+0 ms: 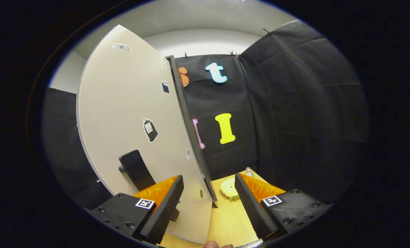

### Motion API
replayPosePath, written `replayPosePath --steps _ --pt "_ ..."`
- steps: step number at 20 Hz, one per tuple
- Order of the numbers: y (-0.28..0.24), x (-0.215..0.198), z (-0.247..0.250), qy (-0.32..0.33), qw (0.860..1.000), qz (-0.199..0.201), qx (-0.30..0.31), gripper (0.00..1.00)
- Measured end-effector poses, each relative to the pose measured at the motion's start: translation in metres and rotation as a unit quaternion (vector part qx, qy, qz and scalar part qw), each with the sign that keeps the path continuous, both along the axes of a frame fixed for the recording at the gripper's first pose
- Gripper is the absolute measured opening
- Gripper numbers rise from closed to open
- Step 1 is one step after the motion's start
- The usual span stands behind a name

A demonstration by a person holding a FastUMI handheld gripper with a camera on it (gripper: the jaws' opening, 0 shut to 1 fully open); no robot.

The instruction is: Open the shoe cabinet door, grab the shoes and put them into the shoe cabinet, then close the shoe cabinet door.

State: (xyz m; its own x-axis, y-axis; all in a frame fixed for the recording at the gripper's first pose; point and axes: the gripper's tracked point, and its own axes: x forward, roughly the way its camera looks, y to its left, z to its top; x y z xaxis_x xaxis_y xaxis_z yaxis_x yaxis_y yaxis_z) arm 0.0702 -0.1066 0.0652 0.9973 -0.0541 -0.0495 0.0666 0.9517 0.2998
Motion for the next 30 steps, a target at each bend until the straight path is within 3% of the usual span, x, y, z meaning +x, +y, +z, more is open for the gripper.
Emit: replayPosePath --steps 7,13,18,30 --pt "0.074 0.017 0.005 -0.017 0.999 0.032 -0.019 0.97" --pt "0.135 0.047 -0.006 0.006 0.998 0.054 -0.021 0.97" --pt "0.201 0.055 -0.01 0.018 0.993 0.105 -0.041 0.98" --pt "0.205 0.043 0.001 0.0 0.994 0.093 -0.056 0.98"
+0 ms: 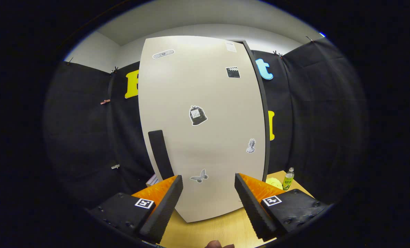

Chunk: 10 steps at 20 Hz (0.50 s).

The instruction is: Open the shoe cabinet door, grab the shoes and put them into the shoe cabinet, then close the shoe cabinet door.

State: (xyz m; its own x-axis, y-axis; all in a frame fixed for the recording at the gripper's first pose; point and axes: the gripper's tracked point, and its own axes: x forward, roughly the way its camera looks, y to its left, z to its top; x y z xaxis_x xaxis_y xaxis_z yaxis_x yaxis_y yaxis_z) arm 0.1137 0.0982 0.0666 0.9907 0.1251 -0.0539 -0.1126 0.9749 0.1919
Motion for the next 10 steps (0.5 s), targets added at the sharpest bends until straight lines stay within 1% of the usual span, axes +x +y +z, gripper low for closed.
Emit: replayPosePath --steps 10 --pt "-0.021 -0.01 0.02 -0.031 0.999 -0.023 -0.03 0.98"
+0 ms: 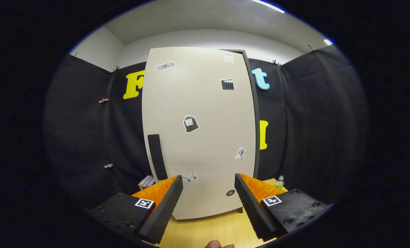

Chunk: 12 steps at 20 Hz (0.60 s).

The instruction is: Open the shoe cabinet door, grab the shoes and put them into the shoe cabinet, then close the shoe cabinet door.

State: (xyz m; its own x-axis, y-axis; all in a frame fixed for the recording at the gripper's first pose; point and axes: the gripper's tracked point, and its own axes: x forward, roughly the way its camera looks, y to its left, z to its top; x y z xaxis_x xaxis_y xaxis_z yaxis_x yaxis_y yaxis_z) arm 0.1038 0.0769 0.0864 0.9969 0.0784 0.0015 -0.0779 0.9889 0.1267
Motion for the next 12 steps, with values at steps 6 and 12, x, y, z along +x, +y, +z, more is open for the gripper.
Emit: replayPosePath --steps 6,12 --pt "-0.011 -0.011 0.013 -0.012 1.0 -0.007 -0.004 0.98" --pt "-0.019 -0.018 0.007 -0.006 1.0 -0.013 -0.008 0.98"
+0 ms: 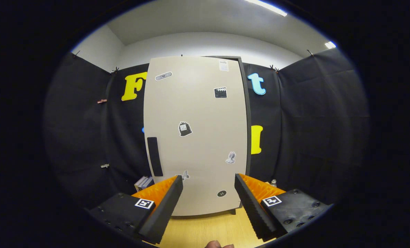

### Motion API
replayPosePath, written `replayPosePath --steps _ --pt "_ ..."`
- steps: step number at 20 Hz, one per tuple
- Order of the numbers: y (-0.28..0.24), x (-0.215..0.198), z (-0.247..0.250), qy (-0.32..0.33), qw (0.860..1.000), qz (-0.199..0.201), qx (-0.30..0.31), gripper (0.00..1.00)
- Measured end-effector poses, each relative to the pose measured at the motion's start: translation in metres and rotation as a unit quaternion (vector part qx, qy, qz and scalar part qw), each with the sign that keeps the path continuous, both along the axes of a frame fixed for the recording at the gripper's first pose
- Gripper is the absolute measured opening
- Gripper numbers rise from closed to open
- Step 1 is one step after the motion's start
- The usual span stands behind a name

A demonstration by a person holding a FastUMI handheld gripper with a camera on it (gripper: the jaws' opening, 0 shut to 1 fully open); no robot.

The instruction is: Open the shoe cabinet door, grab the shoes and put them into the shoe cabinet, then close the shoe cabinet door.

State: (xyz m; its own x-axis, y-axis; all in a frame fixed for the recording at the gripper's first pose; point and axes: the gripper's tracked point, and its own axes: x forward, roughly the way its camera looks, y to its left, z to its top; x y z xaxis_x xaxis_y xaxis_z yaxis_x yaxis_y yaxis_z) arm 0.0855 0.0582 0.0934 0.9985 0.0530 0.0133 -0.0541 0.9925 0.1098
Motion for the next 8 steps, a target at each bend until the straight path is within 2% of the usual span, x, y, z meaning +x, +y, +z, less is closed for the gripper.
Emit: replayPosePath --steps 8 --pt "-0.0064 -0.0006 -0.0042 0.003 1.0 -0.007 -0.004 0.98"
